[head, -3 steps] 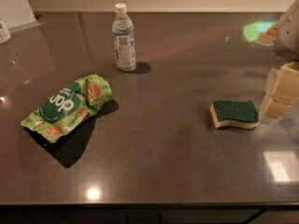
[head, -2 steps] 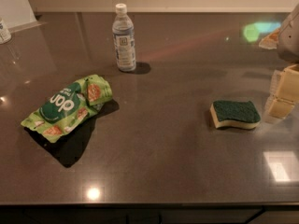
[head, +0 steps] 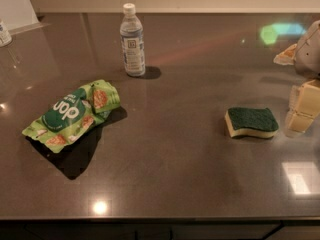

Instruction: Pick sponge

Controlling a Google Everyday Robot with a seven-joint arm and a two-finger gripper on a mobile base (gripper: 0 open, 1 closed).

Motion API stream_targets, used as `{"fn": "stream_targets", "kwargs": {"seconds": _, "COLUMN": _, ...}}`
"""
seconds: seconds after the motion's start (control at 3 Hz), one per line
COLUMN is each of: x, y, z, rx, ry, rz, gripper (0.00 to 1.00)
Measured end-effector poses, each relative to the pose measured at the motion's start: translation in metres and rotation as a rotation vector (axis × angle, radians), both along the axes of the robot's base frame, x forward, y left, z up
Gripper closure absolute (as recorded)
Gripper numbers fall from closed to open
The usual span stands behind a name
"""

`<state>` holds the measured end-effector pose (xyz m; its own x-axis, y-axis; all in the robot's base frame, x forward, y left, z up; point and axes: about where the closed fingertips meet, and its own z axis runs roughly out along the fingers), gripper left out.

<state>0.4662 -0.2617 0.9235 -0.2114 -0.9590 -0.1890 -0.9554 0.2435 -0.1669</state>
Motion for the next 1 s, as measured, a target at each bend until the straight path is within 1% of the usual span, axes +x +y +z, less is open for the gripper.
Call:
{"fn": "stream_targets", "kwargs": {"seconds": 0.33, "x": 0.001, "y": -0.002, "z": -0.021, "rx": 0.026, "ry": 0.029, "rz": 0.002, "gripper": 0.00}}
{"fn": "stream_targets", "kwargs": {"seconds": 1.0, "x": -0.004, "y": -0.001, "z": -0.066, "rx": 0.061, "ry": 0.065, "rz": -0.006, "gripper": 0.00}}
